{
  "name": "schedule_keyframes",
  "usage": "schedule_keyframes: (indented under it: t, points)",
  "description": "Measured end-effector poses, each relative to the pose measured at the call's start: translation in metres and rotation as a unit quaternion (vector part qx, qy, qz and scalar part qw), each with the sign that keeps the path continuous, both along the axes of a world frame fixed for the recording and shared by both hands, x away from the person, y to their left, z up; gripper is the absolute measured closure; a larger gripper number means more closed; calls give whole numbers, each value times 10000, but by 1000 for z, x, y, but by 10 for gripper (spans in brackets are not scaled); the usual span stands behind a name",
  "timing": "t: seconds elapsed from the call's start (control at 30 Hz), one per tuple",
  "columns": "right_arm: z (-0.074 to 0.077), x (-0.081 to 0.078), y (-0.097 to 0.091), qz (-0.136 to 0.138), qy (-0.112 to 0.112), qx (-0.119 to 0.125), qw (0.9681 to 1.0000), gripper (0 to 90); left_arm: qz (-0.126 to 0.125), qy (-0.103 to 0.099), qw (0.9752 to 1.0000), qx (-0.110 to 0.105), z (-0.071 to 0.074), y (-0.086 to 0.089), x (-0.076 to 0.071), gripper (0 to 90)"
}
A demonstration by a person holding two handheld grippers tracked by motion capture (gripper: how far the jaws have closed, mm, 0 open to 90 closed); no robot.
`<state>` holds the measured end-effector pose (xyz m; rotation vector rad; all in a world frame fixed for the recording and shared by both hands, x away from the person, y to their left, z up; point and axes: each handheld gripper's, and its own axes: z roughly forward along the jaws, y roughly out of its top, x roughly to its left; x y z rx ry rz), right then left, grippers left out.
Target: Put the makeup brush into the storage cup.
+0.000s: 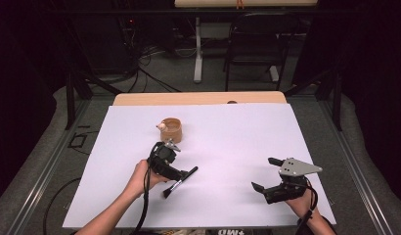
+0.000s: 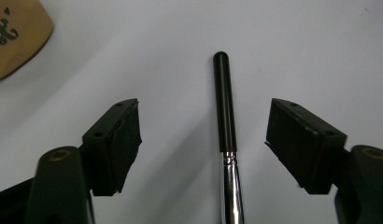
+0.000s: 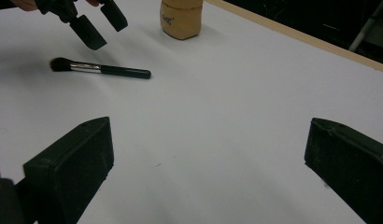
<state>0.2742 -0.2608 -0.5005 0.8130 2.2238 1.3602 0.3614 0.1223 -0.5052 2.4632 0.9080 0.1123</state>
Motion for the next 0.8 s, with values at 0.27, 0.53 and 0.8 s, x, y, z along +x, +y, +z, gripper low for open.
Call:
schedule_keyframes:
  t: [0.27,0.53,0.8]
  points:
    - [0,0,0,2,-8,-16,10000,10,-112,323,9991,257,-4,-5,-1,405]
    - [0,0,0,-20,-2,-12,10000,11,-213,500,9977,411,-8,-8,-4,480]
    - [0,0,0,-14,-8,-25,10000,12,-236,574,9969,473,-14,-11,-4,515]
